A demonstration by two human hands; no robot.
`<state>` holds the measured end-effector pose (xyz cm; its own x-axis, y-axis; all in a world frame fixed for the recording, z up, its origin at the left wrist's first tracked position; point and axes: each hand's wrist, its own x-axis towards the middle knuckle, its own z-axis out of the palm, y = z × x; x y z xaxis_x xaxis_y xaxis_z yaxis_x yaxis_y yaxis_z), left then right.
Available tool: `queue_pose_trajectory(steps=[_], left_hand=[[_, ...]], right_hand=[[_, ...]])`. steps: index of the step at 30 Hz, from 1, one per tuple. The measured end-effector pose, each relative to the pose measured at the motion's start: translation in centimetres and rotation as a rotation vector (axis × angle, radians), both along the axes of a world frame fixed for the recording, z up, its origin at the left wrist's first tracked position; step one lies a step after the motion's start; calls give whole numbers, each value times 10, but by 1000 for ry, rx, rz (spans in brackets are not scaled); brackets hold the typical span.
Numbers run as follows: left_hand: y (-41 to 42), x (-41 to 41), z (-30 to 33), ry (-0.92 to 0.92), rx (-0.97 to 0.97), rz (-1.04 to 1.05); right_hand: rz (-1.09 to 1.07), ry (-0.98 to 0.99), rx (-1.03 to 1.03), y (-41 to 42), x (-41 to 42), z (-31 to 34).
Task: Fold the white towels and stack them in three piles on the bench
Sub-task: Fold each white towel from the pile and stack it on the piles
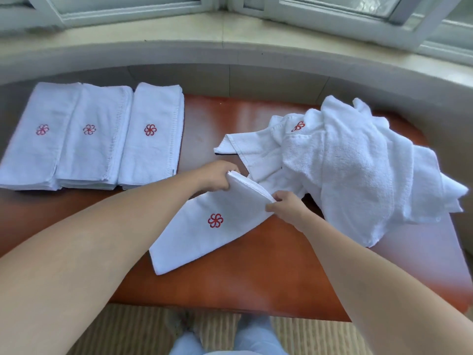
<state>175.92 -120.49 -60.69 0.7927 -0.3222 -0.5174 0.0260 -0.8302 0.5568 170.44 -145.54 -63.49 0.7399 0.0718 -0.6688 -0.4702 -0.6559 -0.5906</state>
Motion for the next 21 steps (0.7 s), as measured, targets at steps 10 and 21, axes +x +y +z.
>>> queue_pose_trajectory(steps=[10, 21], left_hand=[[165, -80, 137, -196, -184, 233], [266, -128, 206, -378, -188, 405]], right_hand=[[34, -427, -29, 138, -31, 148], [30, -549, 122, 240, -52, 233]])
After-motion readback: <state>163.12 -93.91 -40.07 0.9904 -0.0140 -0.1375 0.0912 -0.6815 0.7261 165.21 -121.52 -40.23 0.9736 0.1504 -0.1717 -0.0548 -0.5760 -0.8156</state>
